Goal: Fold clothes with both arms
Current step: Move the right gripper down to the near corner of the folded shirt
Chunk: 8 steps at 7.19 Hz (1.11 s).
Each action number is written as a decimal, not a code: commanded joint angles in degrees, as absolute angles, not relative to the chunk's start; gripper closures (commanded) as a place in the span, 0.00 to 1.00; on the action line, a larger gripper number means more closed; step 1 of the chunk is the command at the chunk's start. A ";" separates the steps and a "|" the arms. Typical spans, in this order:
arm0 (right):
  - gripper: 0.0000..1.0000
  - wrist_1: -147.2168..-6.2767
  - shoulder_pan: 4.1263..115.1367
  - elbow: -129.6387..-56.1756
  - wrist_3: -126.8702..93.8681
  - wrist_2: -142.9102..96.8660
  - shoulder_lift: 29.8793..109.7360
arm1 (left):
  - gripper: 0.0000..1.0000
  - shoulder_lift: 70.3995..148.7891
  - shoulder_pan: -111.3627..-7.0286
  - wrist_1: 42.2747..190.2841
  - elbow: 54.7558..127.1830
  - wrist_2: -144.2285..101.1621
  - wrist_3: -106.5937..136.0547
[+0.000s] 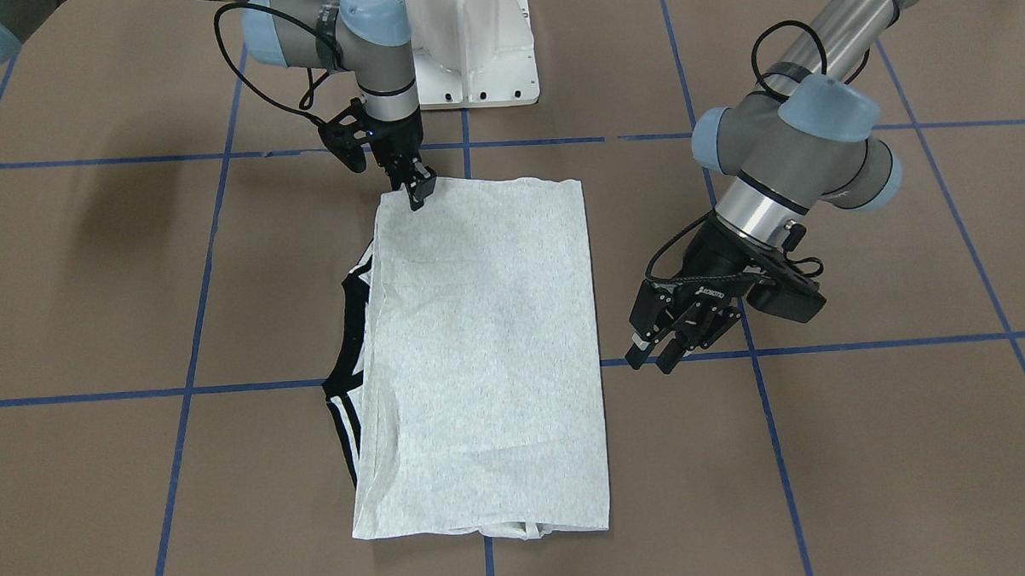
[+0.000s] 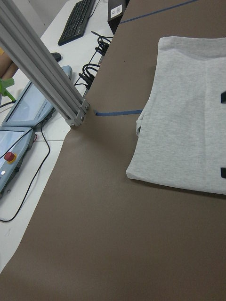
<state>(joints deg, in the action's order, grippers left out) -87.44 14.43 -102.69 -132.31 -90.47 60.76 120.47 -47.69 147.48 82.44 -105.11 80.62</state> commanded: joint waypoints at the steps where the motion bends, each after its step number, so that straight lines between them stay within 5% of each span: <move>1: 1.00 -87.71 14.59 -103.62 -132.10 -90.79 60.82 | 0.45 120.50 -47.72 147.48 82.53 -105.12 80.68; 4: 1.00 -87.89 14.77 -108.07 -132.19 -91.05 63.52 | 0.45 120.76 -46.50 146.08 84.53 -107.12 90.54; 8: 1.00 -87.80 14.50 -111.36 -132.27 -91.05 66.97 | 0.45 112.78 -28.64 127.71 106.37 -97.36 113.06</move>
